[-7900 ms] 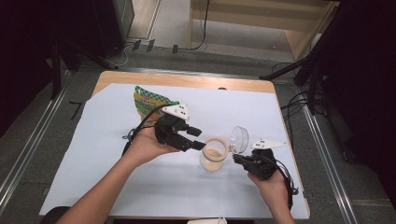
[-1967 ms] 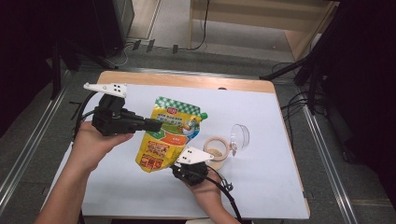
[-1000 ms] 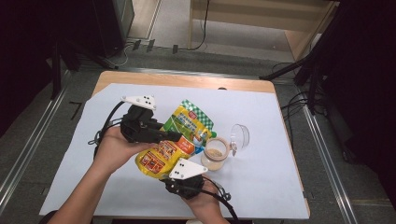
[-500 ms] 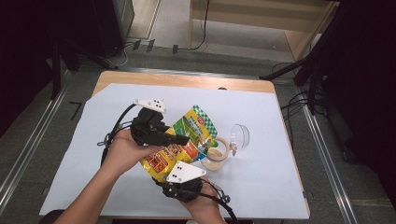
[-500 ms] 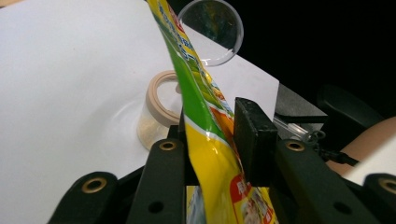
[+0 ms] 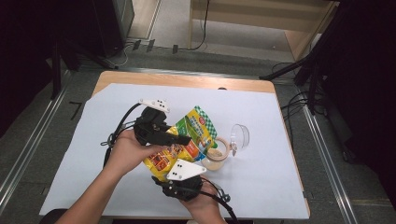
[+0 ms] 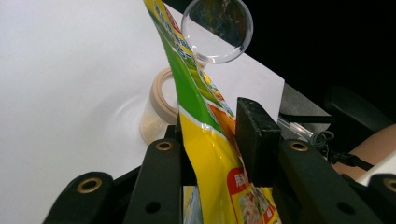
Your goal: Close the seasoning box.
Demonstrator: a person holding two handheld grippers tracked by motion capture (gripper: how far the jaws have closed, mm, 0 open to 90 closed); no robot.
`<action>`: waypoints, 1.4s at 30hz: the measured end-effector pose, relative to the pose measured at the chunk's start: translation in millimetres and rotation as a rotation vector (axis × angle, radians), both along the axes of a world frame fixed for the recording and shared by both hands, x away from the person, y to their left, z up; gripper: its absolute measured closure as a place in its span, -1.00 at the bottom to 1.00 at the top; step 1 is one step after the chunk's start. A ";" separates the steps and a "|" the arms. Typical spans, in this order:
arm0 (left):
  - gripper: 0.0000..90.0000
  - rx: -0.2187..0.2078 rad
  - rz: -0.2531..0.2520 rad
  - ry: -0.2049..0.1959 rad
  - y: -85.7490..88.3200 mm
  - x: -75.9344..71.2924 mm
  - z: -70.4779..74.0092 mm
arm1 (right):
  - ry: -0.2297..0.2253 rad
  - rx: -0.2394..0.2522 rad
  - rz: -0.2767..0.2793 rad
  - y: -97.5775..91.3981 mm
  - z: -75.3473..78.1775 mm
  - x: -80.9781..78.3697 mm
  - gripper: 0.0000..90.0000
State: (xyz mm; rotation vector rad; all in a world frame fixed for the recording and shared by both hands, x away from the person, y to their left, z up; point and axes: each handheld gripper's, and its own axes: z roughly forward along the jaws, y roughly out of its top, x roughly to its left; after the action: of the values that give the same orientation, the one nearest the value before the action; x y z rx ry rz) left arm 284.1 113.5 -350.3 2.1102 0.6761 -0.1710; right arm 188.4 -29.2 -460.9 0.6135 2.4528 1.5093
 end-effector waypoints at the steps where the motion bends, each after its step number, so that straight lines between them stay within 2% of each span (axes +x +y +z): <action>1: 0.58 -0.003 -0.002 0.002 -0.7 0.0 -0.5 | 0.007 0.006 0.001 -0.6 0.2 0.6 0.45; 3: 0.53 -0.017 -0.007 0.016 -3.0 0.3 -2.3 | 0.024 0.034 0.006 -1.3 1.5 1.2 0.45; 4: 0.50 -0.026 -0.008 0.037 -3.8 1.1 -2.4 | 0.025 0.038 0.008 -1.4 2.4 1.5 0.45; 8: 0.50 -0.021 0.002 0.031 -5.1 0.9 -2.4 | 0.018 0.036 0.005 -1.5 2.8 1.8 0.45; 11: 0.50 -0.006 0.018 0.032 -5.6 2.3 -3.1 | 0.035 0.037 0.009 -1.2 2.2 3.0 0.43; 13: 0.51 -0.011 0.021 0.041 -5.4 3.5 -3.4 | 0.043 0.036 0.011 -0.7 2.0 2.5 0.42; 20: 0.54 -0.006 0.034 0.052 -6.2 5.9 -3.6 | 0.023 0.004 0.030 2.3 0.4 0.7 0.33; 27: 0.53 -0.016 0.032 0.054 -9.1 7.0 -2.5 | 0.007 -0.004 0.028 3.3 0.2 0.0 0.35; 30: 0.51 -0.007 0.031 0.053 -10.7 6.8 -1.4 | 0.009 -0.004 0.023 2.9 0.5 0.3 0.38; 37: 0.40 0.043 0.030 0.014 -15.1 0.3 3.1 | 0.029 0.026 0.010 0.5 0.3 2.7 0.39; 42: 0.34 0.045 0.028 0.038 -12.9 0.2 3.6 | 0.019 0.032 0.010 0.8 1.3 0.9 0.39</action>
State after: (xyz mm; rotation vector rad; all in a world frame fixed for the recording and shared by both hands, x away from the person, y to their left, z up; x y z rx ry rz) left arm 284.3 100.6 -346.7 2.1439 0.7374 -0.1823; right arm 189.3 -28.4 -459.6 0.6253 2.4545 1.5562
